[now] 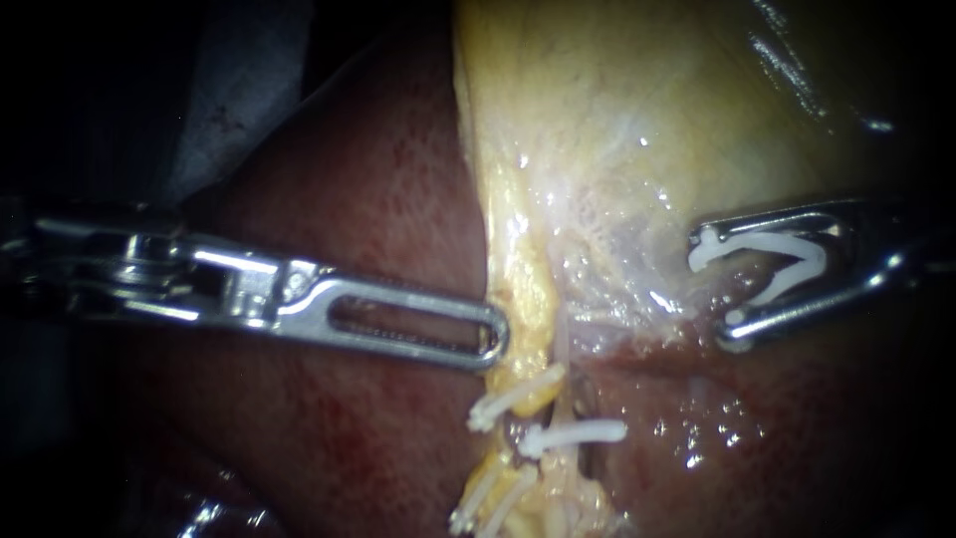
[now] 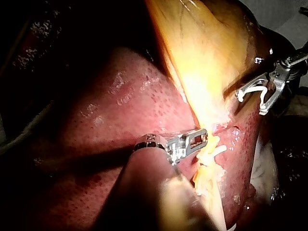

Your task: Clipping second clip right tube

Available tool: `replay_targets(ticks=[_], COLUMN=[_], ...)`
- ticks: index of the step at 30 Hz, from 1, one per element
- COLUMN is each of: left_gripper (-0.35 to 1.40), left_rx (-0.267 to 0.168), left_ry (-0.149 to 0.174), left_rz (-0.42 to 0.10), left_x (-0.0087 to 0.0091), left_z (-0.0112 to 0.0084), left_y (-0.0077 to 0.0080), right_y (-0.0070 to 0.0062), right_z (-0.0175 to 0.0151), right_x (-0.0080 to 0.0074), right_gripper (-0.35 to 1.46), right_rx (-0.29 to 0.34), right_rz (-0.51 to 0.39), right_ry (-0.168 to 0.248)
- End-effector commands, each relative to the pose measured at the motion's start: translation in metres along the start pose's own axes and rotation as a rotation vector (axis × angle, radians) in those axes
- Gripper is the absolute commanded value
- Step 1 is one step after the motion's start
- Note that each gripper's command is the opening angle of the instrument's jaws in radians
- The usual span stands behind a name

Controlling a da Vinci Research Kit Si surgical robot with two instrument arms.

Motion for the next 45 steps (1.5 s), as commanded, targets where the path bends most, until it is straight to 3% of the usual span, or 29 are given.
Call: replay_targets(ticks=[1, 9, 19, 28, 45], left_gripper=[-0.35, -0.35, -0.35, -0.35, -0.35], left_rx=[0.0, 0.004, 0.008, 0.009, 0.01], left_ry=[0.0, 0.003, -0.004, -0.009, -0.015], left_rz=[0.0, -0.001, -0.013, -0.02, -0.024], left_x=[0.0, -0.0002, -0.0015, -0.0018, -0.0016], left_z=[0.0, -0.0006, -0.0054, -0.0075, -0.0077], left_y=[0.0, -0.0003, -0.0017, -0.0028, -0.0036], right_y=[0.0, -0.0001, -0.0005, -0.0011, -0.0012], right_z=[0.0, 0.0001, 0.0013, 0.0037, 0.0084], right_x=[0.0, 0.0, -0.0007, -0.0017, -0.0053], right_gripper=[0.53, 0.53, 0.52, 0.51, 0.48], right_rx=[0.0, 0.0, -0.003, 0.016, 0.046], right_rz=[0.0, 0.0, -0.005, -0.01, 0.082], right_ry=[0.0, 0.0, -0.001, -0.011, -0.033])
